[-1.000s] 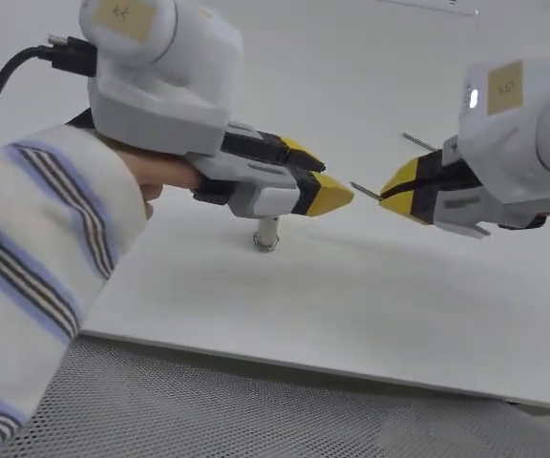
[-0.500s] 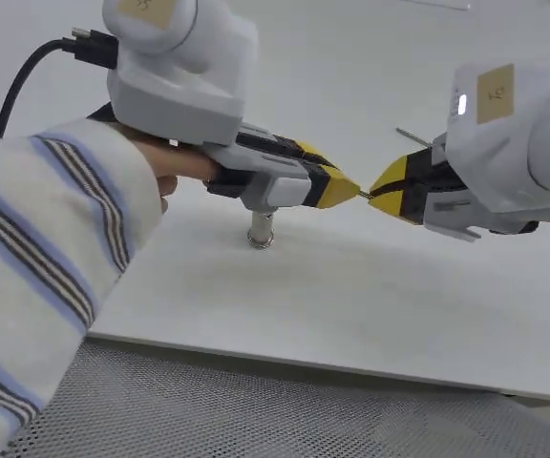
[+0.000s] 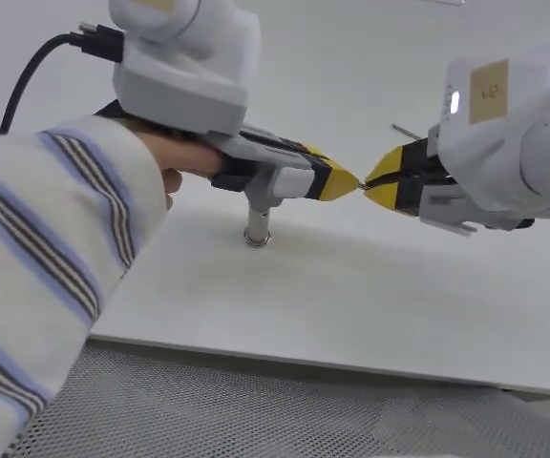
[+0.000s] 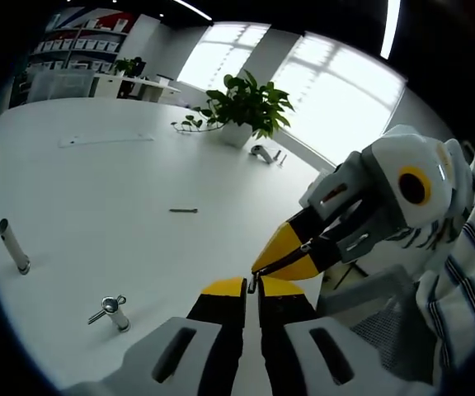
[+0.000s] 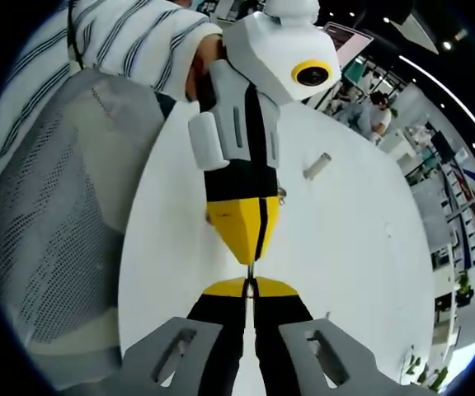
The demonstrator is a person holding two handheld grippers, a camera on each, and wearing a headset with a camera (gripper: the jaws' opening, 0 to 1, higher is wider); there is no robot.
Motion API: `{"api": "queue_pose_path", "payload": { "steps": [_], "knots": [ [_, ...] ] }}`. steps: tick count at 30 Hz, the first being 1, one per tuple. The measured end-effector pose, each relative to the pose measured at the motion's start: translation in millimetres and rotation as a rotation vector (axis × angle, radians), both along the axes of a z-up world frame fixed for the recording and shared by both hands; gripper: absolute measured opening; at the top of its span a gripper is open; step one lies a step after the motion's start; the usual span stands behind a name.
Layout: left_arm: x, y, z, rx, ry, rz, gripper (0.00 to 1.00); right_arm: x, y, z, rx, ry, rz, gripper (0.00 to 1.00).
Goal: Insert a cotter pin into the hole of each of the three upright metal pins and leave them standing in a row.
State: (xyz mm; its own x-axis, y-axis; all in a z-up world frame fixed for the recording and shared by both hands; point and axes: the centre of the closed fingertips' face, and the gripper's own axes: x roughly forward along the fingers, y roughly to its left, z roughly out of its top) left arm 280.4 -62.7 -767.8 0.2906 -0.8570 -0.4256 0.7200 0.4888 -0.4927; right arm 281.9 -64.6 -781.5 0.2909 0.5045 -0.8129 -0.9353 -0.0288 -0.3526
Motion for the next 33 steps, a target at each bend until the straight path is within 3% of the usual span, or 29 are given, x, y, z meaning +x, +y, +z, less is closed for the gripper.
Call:
{"api": "queue_pose_path", "payload": {
  "steps": [15,19,23,24,28,30,33],
  "knots": [
    [2.4,0.1,-3.6,-0.009,0.029,0.0,0.02,-0.6,0.7,0.6,0.001,0.005,0.004,0.02],
    [2.1,0.7,-3.0,-0.021,0.046,0.004,0.01,-1.0,1.1,0.7,0.0,0.003,0.005,0.02],
    [4.9,0.9,-1.3,-0.039,0.041,0.023,0.01,1.4,0.4,2.3,0.005,0.002,-0.004,0.02],
    [5.0,1.2,-1.4,-0.047,0.063,0.035,0.01,1.3,0.4,2.3,0.007,0.004,-0.004,0.02],
    [6.5,1.4,-1.4,-0.051,0.079,0.05,0.01,2.1,0.6,2.7,0.007,0.002,-0.002,0.02],
    [6.0,2.0,-2.2,-0.07,0.151,0.076,0.01,1.9,1.2,2.9,0.008,0.005,-0.002,0.02],
    [6.7,2.6,-1.5,-0.062,0.116,0.068,0.01,2.3,2.2,3.4,0.009,0.002,0.001,0.02]
  ]
}}
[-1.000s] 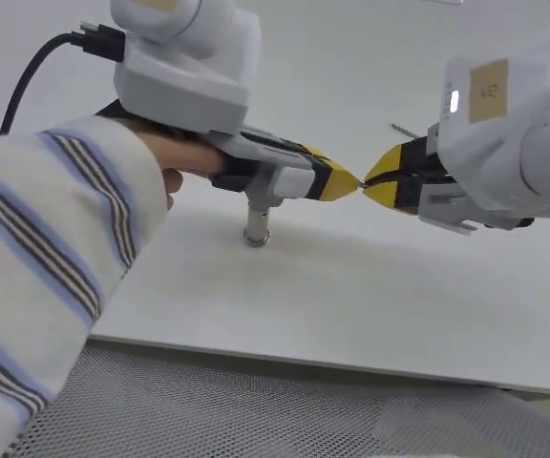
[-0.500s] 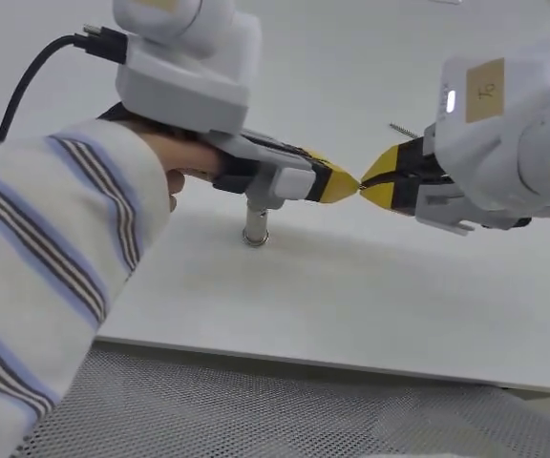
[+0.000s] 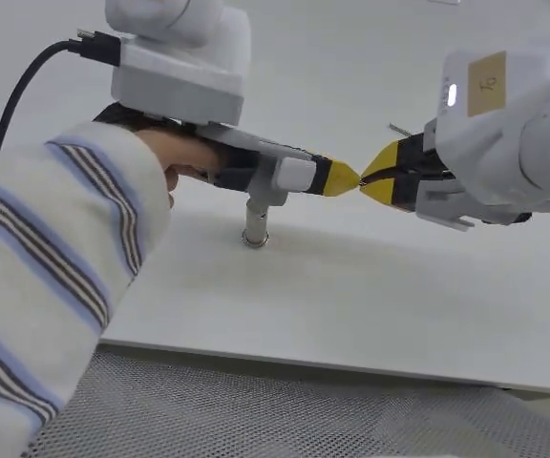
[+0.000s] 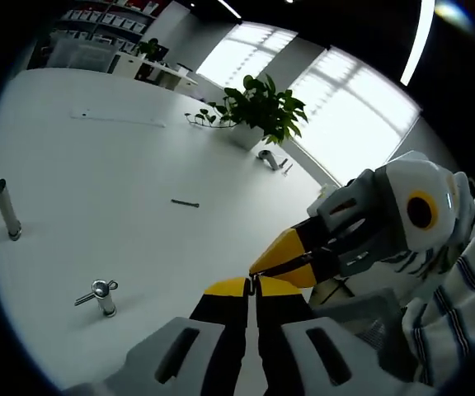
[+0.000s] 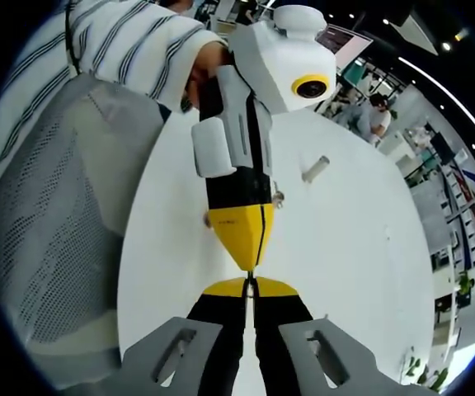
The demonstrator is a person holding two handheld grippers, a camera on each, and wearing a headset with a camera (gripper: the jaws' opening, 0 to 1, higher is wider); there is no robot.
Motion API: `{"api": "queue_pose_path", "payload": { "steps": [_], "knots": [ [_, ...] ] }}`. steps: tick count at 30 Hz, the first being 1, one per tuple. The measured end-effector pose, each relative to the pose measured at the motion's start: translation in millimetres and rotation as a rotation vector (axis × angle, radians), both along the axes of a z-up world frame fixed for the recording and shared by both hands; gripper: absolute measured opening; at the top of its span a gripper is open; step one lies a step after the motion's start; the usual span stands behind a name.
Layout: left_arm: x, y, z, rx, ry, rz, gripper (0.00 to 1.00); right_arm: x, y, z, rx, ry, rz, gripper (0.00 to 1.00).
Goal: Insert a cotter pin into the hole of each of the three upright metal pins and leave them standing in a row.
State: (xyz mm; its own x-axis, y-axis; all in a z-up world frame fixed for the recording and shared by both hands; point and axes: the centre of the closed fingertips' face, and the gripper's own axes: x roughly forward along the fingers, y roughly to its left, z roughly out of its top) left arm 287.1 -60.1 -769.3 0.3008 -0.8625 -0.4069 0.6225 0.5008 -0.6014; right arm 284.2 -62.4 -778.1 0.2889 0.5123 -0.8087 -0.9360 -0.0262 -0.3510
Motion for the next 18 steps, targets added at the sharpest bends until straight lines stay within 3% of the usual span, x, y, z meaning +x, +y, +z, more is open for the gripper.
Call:
{"api": "queue_pose_path", "payload": {
  "steps": [5,8,18],
  "knots": [
    [-4.6,-2.1,3.8,0.009,-0.026,-0.005,0.0,0.2,1.9,0.8,0.012,0.007,-0.001,0.03],
    [-4.7,-1.2,4.0,0.008,-0.019,-0.007,0.0,-1.3,2.9,1.4,0.019,0.012,0.0,0.03],
    [-6.2,0.0,6.3,0.009,-0.044,-0.026,0.0,-3.3,3.6,3.7,0.051,0.049,-0.02,0.03]
  ]
}}
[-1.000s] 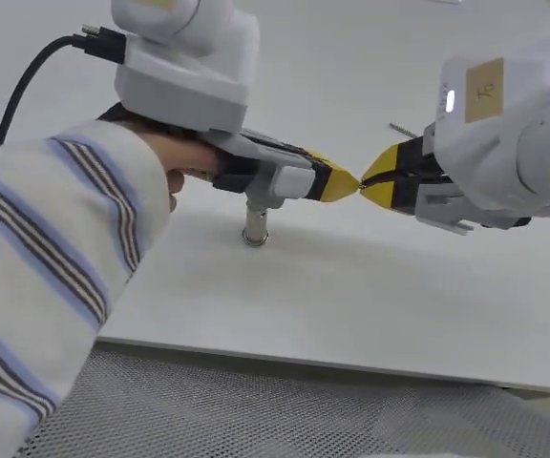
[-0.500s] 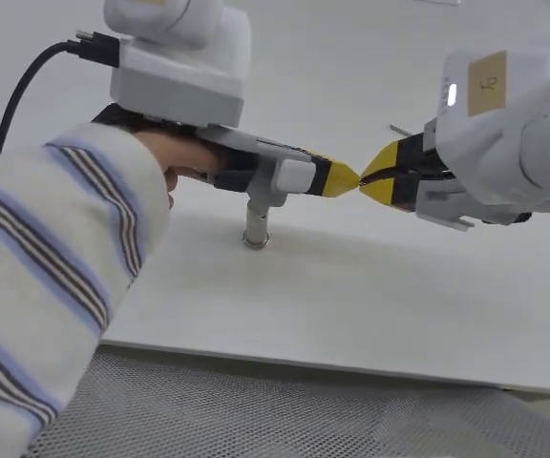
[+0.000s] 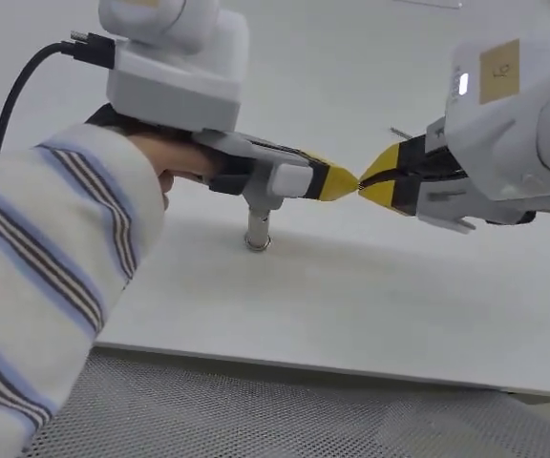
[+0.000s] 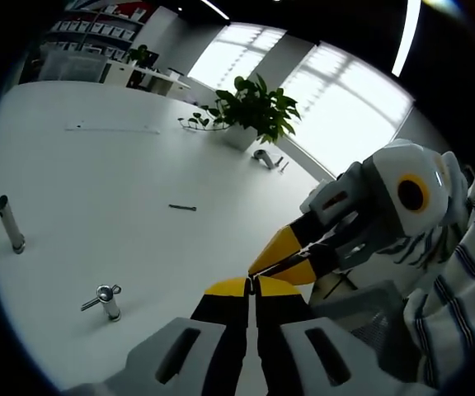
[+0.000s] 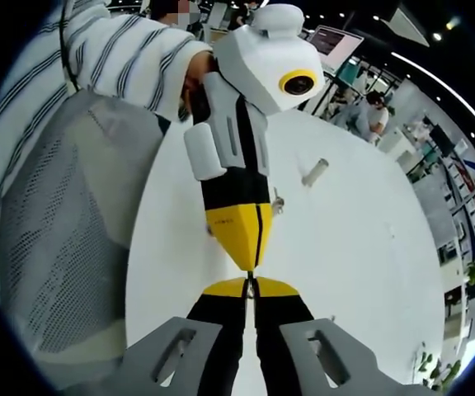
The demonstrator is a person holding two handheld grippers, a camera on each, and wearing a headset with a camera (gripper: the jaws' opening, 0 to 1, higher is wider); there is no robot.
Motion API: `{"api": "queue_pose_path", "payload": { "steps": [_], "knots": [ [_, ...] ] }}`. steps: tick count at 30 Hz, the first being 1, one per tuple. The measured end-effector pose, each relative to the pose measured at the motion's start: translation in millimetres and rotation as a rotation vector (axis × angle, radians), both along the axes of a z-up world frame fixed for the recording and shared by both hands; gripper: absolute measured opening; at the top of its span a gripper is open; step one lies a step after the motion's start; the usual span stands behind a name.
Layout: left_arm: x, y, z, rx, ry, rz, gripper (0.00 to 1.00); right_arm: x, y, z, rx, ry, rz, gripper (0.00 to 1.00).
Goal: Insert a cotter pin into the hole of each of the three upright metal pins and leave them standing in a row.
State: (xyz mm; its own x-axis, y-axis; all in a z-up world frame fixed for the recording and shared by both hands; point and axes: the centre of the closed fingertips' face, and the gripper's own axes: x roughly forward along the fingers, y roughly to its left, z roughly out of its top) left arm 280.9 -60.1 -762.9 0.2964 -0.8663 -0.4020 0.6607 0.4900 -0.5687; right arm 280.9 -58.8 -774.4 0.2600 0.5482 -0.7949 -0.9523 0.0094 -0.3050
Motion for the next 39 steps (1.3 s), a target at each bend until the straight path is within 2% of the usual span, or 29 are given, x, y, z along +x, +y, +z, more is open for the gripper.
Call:
{"api": "queue_pose_path", "payload": {
  "steps": [6,10,13,17,20,21,23,24,26,29,31,35,38,39],
  "knots": [
    [-3.6,-2.4,4.5,-0.001,-0.023,-0.008,0.0,-1.1,1.7,2.5,0.013,-0.003,0.013,0.04],
    [-5.5,-1.6,4.7,0.005,-0.029,-0.015,0.0,-2.8,3.3,2.2,0.03,0.012,0.016,0.05],
    [-5.2,0.2,3.4,0.008,-0.033,-0.022,0.0,-3.1,4.9,3.4,0.049,0.022,0.016,0.1],
    [-5.5,1.5,4.2,0.011,-0.058,-0.037,0.0,-4.7,4.4,4.5,0.065,0.048,0.016,0.1],
    [-10.5,1.4,4.9,0.02,-0.094,-0.078,0.0,-9.2,4.2,6.4,0.106,0.114,0.001,0.1],
    [-11.5,0.7,6.3,0.022,-0.13,-0.1,0.0,-9.7,4.4,7.3,0.12,0.13,-0.007,0.1],
    [-17.6,0.0,6.9,0.024,-0.15,-0.137,0.0,-13.1,4.7,8.9,0.144,0.175,-0.012,0.1],
    [-20.3,0.2,6.1,0.036,-0.17,-0.165,0.0,-14.2,4.3,9.4,0.147,0.189,-0.008,0.1],
    [-22.5,0.8,5.2,0.052,-0.208,-0.186,0.0,-15.5,4.3,8.4,0.156,0.212,-0.007,0.1],
    [-24.1,3.1,6.9,0.038,-0.24,-0.209,0.0,-18.5,2.4,4.5,0.145,0.25,-0.013,0.1],
    [-24.3,4.3,7.5,0.04,-0.273,-0.223,0.0,-21.5,0.8,1.4,0.132,0.26,-0.003,0.1],
    [-28.1,4.3,8.7,0.039,-0.304,-0.249,0.0,-25.2,2.3,0.3,0.141,0.292,0.003,0.1],
    [-33.5,2.3,14.7,0.024,-0.384,-0.302,0.0,-29.4,4.5,0.7,0.15,0.313,0.012,0.1],
    [-34.4,2.4,15.3,0.024,-0.384,-0.299,0.0,-30.5,5.3,0.9,0.155,0.322,0.012,0.1]
  ]
}}
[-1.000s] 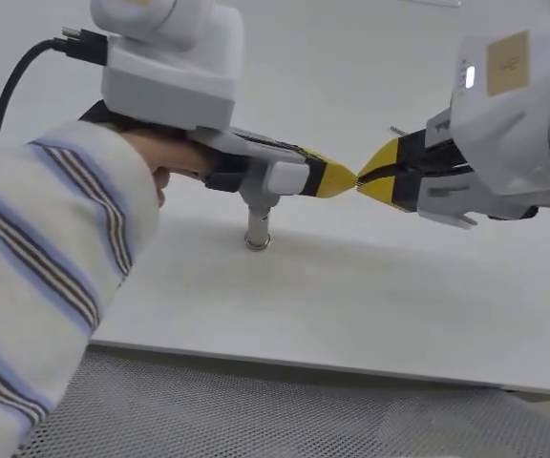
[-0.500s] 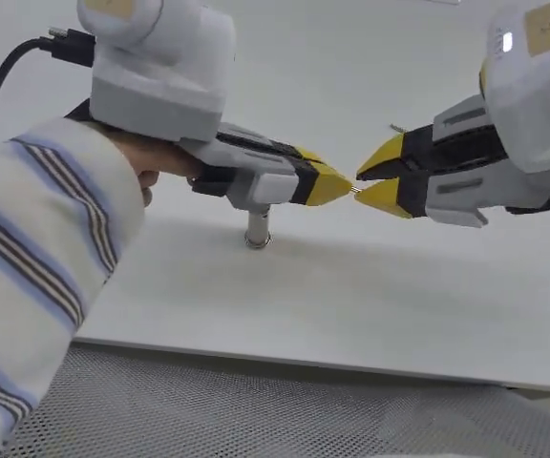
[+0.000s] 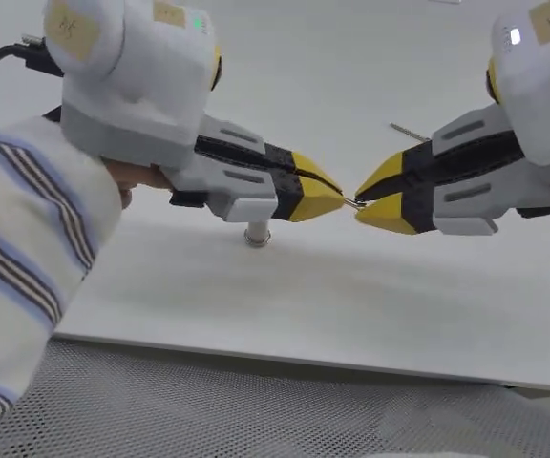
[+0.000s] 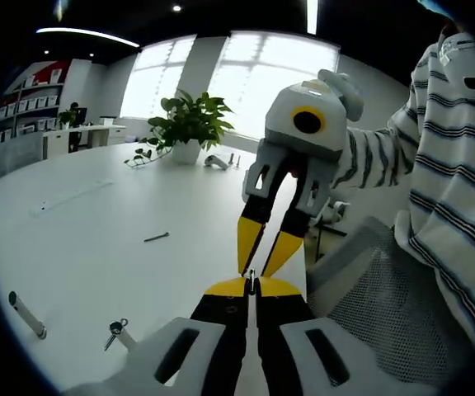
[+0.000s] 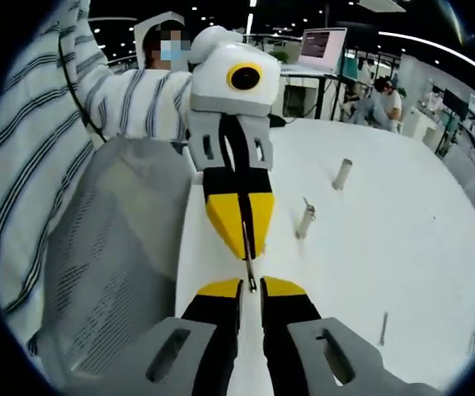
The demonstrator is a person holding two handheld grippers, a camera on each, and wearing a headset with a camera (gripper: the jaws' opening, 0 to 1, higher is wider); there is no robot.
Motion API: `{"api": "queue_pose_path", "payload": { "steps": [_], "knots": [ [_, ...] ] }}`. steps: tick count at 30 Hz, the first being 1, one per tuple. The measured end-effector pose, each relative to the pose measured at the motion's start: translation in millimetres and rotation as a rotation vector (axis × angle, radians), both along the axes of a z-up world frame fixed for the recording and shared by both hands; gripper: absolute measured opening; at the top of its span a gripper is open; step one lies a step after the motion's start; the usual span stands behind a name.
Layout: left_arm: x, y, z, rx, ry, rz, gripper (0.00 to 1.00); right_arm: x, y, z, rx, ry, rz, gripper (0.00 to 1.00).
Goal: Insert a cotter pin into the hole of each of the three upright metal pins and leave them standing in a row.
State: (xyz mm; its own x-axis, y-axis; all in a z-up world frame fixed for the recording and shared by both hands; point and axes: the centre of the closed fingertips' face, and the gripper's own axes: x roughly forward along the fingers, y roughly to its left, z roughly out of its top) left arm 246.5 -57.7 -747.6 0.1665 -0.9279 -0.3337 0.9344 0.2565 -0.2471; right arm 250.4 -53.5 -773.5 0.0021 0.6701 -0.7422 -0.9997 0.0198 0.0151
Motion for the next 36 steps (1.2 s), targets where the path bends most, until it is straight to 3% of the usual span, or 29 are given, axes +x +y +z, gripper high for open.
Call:
{"api": "queue_pose_path", "payload": {
  "steps": [1,17,27,36],
  "knots": [
    [-0.9,-0.5,1.4,-0.008,0.01,-0.001,0.0,-2.6,1.1,1.6,0.007,0.009,0.003,0.1],
    [-3.6,3.6,6.4,-0.058,-0.003,-0.026,0.0,-13.0,5.4,7.0,0.025,0.035,0.041,0.06],
    [-7.0,2.7,6.7,-0.061,-0.02,-0.036,0.0,-14.5,7.4,10.6,0.014,0.053,0.027,0.05],
    [-11.4,4.3,4.5,-0.053,-0.03,-0.058,0.01,-17.7,4.5,10.6,-0.012,0.051,0.062,0.04]
  ]
}}
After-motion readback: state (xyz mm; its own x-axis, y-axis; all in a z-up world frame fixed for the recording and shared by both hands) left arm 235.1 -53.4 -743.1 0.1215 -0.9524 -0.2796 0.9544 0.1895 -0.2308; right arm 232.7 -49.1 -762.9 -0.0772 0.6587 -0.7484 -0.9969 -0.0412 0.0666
